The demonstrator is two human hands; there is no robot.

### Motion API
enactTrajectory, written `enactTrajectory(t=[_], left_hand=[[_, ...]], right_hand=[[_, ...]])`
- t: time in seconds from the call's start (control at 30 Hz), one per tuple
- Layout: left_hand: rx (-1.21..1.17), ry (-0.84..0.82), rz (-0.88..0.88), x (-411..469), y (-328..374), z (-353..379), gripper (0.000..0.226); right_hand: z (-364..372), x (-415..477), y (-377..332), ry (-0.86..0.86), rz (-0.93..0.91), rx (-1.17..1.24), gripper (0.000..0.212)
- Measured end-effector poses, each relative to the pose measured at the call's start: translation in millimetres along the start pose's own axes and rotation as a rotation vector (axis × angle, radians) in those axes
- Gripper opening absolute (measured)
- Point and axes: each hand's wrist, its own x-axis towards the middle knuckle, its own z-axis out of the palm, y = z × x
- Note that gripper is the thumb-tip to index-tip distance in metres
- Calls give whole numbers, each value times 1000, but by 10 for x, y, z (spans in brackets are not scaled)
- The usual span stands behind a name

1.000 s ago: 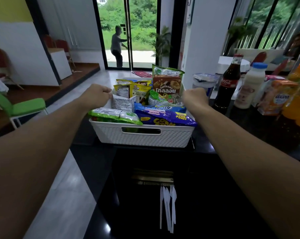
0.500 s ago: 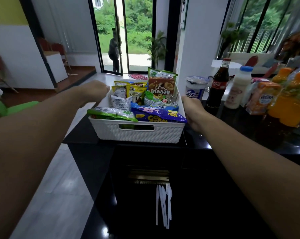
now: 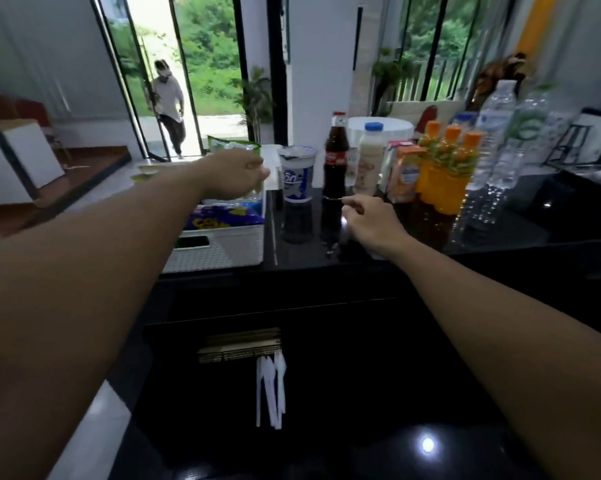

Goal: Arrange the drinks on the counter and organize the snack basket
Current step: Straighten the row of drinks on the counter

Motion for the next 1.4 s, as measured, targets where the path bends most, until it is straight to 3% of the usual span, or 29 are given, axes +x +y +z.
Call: enactTrajectory(t=[0.17, 0.5, 0.67, 0.87, 1.0, 1.13, 1.23, 1.4], left_hand=[[-20, 28, 104, 366, 914, 592, 49], [-143, -138, 23, 1165, 2229, 1732, 52], [-179, -159, -54, 1404, 2503, 2034, 52], [-32, -31, -70, 1446, 2614, 2331, 57], [11, -12, -56, 1484, 2567, 2388, 59], [19, -9, -62, 1510, 2564, 2396, 59], [18, 15, -80, 1510, 2584, 2395, 59], [-5, 48, -97, 1477, 2631, 2362, 57]], right_hand=[[-648, -71, 779, 48, 7, -71, 33], [-1845, 195, 2075, 159, -16, -144, 28], [-2094, 445, 2348, 196, 36, -112, 28], [-2244, 977, 2582, 430, 293, 56, 35], [-2297, 1356, 2720, 559, 344, 190, 61], [-2355, 1699, 2805, 498, 348, 239, 94], [-2406, 1862, 2927, 431, 321, 307, 89], [-2428, 1954, 3088, 476, 275, 331, 78]])
